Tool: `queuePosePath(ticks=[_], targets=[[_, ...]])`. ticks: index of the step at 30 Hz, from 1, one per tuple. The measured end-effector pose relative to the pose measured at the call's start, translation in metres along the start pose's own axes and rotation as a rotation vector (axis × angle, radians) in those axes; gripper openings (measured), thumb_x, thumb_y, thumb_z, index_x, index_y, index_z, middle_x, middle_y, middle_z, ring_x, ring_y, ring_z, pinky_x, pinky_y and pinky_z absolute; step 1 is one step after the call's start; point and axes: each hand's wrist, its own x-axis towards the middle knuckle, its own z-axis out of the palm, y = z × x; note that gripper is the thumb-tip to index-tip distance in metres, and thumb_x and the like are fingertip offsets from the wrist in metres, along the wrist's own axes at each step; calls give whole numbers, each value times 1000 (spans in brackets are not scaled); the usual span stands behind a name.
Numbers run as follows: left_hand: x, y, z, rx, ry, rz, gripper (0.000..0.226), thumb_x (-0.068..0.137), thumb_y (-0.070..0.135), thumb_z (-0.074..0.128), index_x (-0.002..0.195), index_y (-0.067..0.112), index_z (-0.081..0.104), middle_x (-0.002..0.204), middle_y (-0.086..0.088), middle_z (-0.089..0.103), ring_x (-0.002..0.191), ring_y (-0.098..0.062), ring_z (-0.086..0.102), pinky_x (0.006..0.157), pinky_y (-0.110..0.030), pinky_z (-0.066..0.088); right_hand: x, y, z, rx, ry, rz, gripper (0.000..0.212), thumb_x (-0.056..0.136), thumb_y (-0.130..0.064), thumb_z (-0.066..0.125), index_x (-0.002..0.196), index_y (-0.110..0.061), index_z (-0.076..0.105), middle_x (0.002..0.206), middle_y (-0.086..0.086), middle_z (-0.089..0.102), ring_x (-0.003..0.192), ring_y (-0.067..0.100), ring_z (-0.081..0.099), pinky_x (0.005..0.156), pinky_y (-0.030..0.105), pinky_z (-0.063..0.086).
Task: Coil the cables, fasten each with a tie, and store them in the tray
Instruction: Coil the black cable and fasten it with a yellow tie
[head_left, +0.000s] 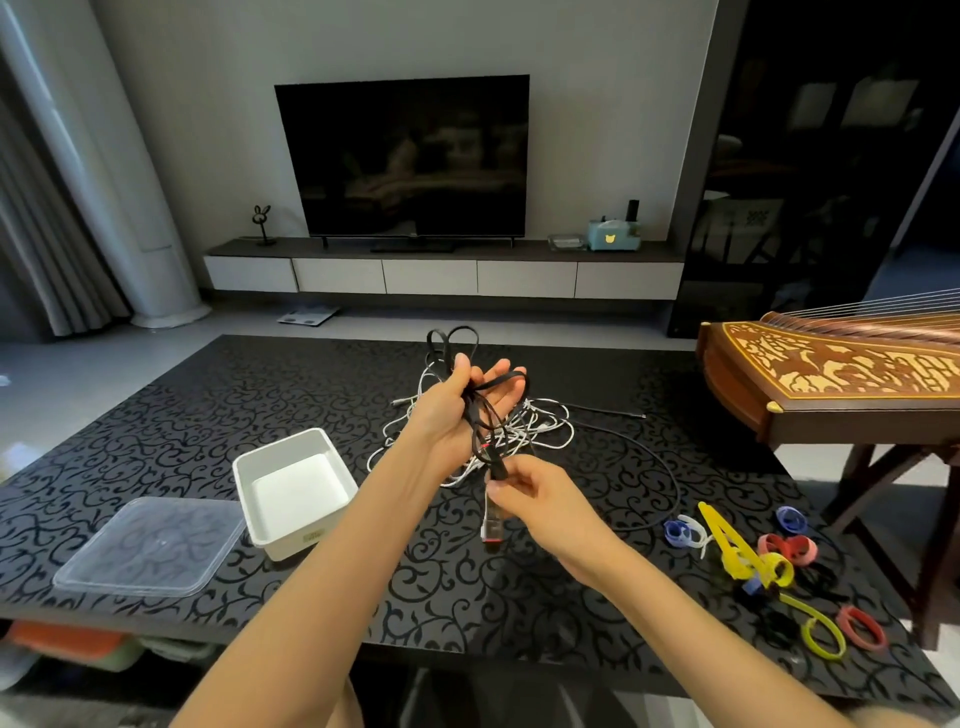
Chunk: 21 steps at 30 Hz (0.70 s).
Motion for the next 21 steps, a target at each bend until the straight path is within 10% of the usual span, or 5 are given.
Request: queuePosePath(ticks=[6,12,16,21], targets=[[1,10,-12,-22,67,-40,34,102,20,40,73,4,49,63,-8,60,51,-23,66,56,-35,59,-23,5,-11,-343,-82,8,17,93,-7,43,76,-13,42,68,3,56,58,14,54,59,30,50],[2,15,-14,128,42,-24,29,100,5,36,73,12,38,50,2,38,34,-6,38,35,-15,35,-31,-7,-38,-702,35,-143,18,95,-15,49,98,-27,61,74,-12,61,67,0,52,72,24,40],[-2,10,-15,681,3,32,34,101,7,33,70,20,32,46,9,25,36,-3,19,33,-14,16,-25,-32,-52,-1053,-33,-328,29,97,-26,49,123,-30,62,109,-9,65,106,11,56,88,21,36],[-14,-3,-12,1274,-231,-57,41,87,48,60,64,24,37,52,11,28,44,-5,24,40,-17,21,-11,-70,-58,-1144,-163,-474,18,90,-27,62,104,-32,71,99,-9,65,93,7,53,84,24,40]])
